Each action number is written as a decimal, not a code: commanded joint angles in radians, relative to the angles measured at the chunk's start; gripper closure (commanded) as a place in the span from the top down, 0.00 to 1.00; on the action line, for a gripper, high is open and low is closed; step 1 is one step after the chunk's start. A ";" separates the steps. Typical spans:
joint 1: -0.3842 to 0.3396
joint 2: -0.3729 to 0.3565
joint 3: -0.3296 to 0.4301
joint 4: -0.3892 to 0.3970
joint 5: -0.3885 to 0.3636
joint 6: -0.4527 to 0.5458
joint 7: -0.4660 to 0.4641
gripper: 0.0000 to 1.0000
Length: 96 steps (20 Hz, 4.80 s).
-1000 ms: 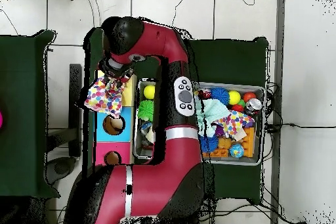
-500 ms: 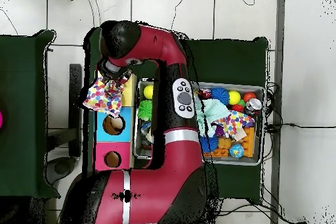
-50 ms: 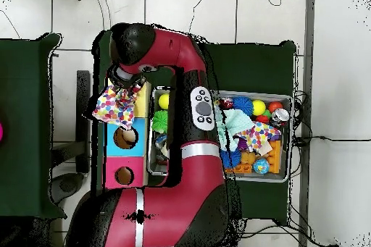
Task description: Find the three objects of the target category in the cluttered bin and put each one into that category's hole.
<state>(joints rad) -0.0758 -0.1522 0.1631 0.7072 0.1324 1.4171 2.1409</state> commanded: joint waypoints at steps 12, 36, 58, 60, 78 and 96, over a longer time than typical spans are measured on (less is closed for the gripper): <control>-0.048 -0.054 0.001 0.012 -0.036 0.253 0.020 1.00; -0.031 -0.021 0.011 0.033 -0.077 -0.180 0.011 1.00; -0.016 -0.022 -0.045 -0.073 -0.162 -0.256 0.028 1.00; -0.022 -0.049 -0.041 -0.060 -0.158 -0.267 0.025 1.00; -0.052 -0.183 -0.043 0.009 -0.123 -0.226 0.013 1.00; -0.016 0.046 -0.106 -0.291 -0.185 0.013 0.093 1.00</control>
<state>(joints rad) -0.0950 -0.1942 0.0673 0.4282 0.0097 1.3489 2.1409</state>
